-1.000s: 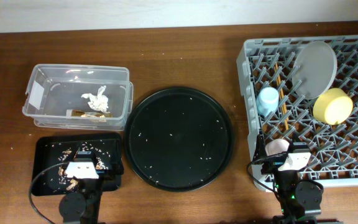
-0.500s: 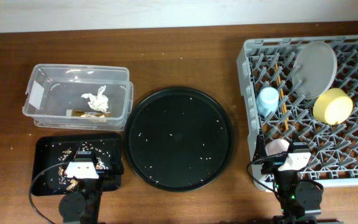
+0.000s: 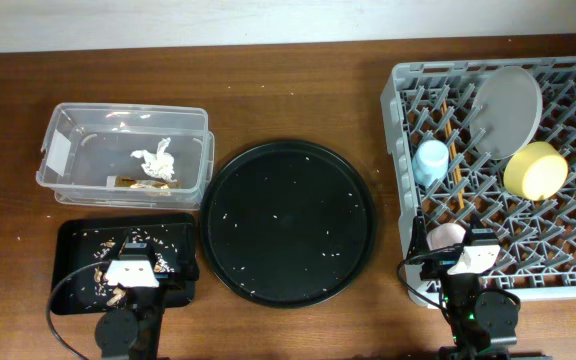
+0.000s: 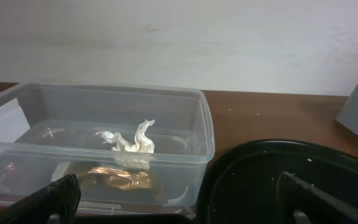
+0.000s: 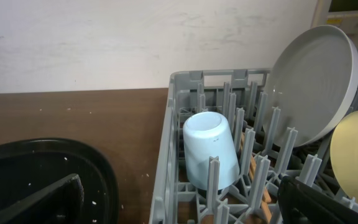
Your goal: Sort waste into correct bins and load items into the dishwasher rack
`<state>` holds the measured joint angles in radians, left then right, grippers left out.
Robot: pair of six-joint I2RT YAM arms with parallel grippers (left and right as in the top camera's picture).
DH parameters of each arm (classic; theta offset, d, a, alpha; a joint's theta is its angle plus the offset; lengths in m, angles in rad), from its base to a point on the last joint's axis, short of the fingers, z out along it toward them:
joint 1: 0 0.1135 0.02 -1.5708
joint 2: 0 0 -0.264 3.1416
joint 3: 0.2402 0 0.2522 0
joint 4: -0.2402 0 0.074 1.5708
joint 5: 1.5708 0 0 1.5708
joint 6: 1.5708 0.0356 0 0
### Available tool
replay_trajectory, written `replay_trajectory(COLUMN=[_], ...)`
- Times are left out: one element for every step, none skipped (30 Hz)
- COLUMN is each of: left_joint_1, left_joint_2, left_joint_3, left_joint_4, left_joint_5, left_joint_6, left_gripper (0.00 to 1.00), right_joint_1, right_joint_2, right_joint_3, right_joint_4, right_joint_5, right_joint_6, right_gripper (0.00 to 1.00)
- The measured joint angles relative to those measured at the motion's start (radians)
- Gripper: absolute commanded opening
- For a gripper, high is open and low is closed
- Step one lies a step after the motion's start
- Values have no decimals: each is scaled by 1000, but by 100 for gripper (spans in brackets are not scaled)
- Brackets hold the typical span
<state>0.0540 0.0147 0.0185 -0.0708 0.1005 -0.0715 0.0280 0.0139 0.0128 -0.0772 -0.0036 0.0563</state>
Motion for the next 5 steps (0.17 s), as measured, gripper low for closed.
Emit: replay_trajectory(left_joint_1=[0,0,0,0,0], left_joint_2=[0,0,0,0,0], left_joint_3=[0,0,0,0,0], left_joint_4=[0,0,0,0,0], left_joint_5=[0,0,0,0,0], left_joint_6=[0,0,0,0,0], left_gripper=[100,100,100,100,100], right_joint_1=[0,0,0,0,0], right_joint_2=[0,0,0,0,0], right_joint_3=[0,0,0,0,0], right_joint_4=[0,0,0,0,0], right_joint_5=[0,0,0,0,0], right_joint_6=[0,0,0,0,0], right_gripper=[98,98,98,98,99])
